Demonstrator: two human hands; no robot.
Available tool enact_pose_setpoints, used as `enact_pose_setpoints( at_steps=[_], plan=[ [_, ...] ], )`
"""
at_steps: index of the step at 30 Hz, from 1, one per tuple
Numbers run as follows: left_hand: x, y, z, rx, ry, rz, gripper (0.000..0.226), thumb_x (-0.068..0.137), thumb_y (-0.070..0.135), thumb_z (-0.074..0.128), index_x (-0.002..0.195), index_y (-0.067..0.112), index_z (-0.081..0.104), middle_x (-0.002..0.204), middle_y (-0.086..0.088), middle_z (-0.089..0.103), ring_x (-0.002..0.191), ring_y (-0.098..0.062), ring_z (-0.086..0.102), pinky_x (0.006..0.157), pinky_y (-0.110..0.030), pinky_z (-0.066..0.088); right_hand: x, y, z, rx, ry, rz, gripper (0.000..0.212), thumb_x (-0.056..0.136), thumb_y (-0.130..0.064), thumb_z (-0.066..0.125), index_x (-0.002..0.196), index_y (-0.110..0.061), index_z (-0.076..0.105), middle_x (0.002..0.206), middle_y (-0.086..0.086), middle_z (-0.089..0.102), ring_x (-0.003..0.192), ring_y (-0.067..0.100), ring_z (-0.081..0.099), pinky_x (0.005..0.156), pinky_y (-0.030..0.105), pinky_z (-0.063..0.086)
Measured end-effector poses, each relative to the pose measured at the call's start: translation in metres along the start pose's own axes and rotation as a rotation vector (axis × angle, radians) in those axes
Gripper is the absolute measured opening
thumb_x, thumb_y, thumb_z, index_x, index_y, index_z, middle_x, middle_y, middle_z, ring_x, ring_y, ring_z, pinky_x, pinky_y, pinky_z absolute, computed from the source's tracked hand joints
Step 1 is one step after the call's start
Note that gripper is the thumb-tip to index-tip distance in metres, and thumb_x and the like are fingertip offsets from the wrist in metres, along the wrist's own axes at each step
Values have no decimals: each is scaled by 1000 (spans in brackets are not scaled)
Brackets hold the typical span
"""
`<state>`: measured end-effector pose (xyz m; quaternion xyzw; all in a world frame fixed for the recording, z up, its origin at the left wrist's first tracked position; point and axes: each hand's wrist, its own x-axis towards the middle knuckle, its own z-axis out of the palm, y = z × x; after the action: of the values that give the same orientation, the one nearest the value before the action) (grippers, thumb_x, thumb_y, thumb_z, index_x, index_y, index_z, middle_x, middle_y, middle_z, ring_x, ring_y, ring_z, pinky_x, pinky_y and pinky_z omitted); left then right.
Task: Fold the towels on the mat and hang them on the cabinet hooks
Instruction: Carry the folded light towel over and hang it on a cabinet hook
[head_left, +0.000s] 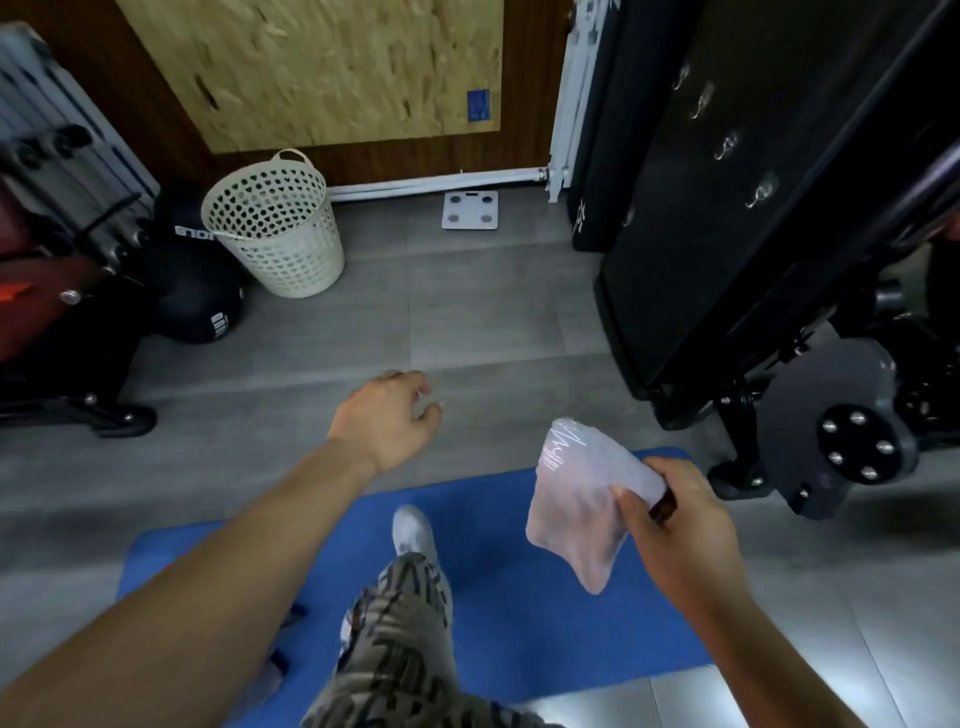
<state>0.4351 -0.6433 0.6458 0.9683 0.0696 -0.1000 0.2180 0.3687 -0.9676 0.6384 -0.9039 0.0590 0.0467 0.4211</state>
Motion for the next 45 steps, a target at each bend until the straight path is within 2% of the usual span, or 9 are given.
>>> enact_pose_setpoints(
  at_steps=[8,12,15,20,25,29,34,39,45],
  plan=[
    [276,-55,-22,88,-122,127,28,95,39,58,115,22,65,115,0,64,105,-25,64,90,-37,52,231,-49,96,-4,81,179,13,89,-33,66,98,-37,57,90,-16,65,77,-2,61,61,23,47],
    [434,-78,-51,148,-269,217,47,89,51,42,113,18,64,113,-4,64,101,-28,64,90,-38,51,362,-101,143,-38,120,247,16,92,-32,66,100,-40,54,88,-18,63,73,0,61,57,19,41],
    [540,-77,-72,172,-320,269,29,96,39,54,107,15,64,109,-8,68,99,-31,64,87,-38,51,446,-135,155,4,175,287,17,91,-33,68,101,-40,55,91,-13,64,74,2,62,60,20,45],
    [686,-26,-101,217,-360,410,21,97,29,56,95,10,65,96,-12,67,89,-34,65,79,-42,53,562,-168,155,120,275,291,37,86,-9,73,94,-41,55,98,-15,61,90,-3,60,70,7,46],
    [814,36,-96,318,-359,590,25,96,34,51,90,13,63,88,-7,64,80,-28,64,74,-42,56,661,-158,154,165,372,371,36,82,-5,78,102,-28,60,106,-7,56,93,-18,54,74,1,41],
    [899,86,-68,323,-406,682,22,98,34,52,100,14,61,86,-2,57,82,-28,64,72,-33,52,735,-137,154,234,434,426,43,82,-4,78,101,-37,58,104,-18,55,89,-24,53,70,-4,38],
    [971,144,-13,211,-564,777,15,99,30,56,105,17,61,94,3,56,87,-18,60,72,-25,40,809,-90,162,258,485,544,45,87,-4,72,101,-44,57,108,-18,58,95,-2,62,75,6,48],
    [1004,186,62,-167,-1121,537,59,96,43,63,149,37,40,145,12,44,126,-10,52,104,-32,46,874,-37,181,293,507,570,35,90,-6,68,108,-35,60,111,-6,60,100,0,61,87,19,53],
    [1056,177,174,-368,-1226,165,49,84,41,78,125,29,54,115,-4,67,100,-18,69,86,-34,58,943,25,221,339,561,542,45,94,0,61,114,-40,57,121,-7,58,110,-1,58,95,13,45]
  ],
)
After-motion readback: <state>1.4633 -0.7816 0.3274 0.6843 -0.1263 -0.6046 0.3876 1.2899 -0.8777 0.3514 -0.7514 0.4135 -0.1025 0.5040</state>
